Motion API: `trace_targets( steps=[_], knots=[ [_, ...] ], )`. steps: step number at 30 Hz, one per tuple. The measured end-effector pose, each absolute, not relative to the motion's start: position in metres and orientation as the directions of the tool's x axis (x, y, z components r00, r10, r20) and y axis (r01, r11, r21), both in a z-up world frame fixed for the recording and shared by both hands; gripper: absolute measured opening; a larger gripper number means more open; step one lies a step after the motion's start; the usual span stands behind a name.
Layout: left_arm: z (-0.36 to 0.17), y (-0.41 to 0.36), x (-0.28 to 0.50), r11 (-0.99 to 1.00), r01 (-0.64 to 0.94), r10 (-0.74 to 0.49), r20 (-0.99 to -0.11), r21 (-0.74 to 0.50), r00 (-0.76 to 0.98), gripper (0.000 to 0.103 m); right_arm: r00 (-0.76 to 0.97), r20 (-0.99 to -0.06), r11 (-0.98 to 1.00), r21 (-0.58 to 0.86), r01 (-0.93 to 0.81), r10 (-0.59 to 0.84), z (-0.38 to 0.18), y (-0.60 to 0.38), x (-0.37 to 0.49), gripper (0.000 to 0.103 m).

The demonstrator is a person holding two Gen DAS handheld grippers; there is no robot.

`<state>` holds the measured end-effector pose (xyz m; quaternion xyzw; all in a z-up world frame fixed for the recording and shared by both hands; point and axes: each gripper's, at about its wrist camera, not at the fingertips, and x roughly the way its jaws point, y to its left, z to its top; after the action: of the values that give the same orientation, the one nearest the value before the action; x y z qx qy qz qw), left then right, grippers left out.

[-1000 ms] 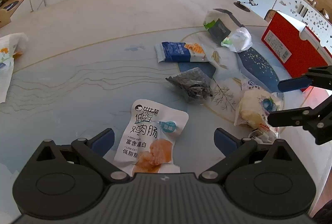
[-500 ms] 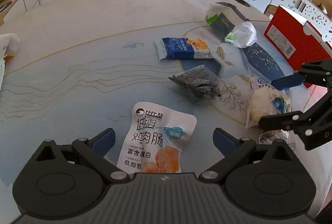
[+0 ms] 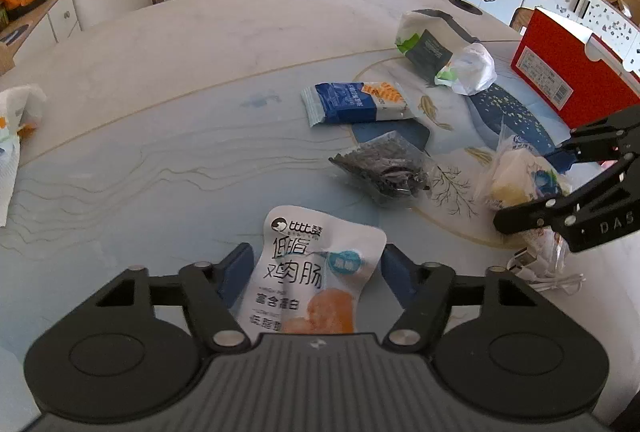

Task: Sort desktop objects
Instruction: 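Grasp the blueberry bread bag with the right tool while the left tool grasps the chicken-sausage packet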

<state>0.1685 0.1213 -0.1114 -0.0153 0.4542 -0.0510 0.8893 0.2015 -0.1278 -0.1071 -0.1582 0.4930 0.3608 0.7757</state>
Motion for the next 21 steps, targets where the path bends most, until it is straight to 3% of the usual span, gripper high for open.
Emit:
trace_targets(
  steps=[4,21],
  knots=[
    [-0.111,0.121,0.169,0.995,0.075,-0.097,-0.804,-0.065,0.586,0.060,0.259,-0.876,0.697,0.113,-0.708,0.406,-0.107,-0.131,0.203,0.057],
    [-0.105,0.120,0.171,0.993,0.051,-0.118,-0.798,-0.109,0.591,0.057,0.298,-0.869,0.741,0.110,-0.663,0.395,-0.095,-0.152,0.205,0.053]
  ],
)
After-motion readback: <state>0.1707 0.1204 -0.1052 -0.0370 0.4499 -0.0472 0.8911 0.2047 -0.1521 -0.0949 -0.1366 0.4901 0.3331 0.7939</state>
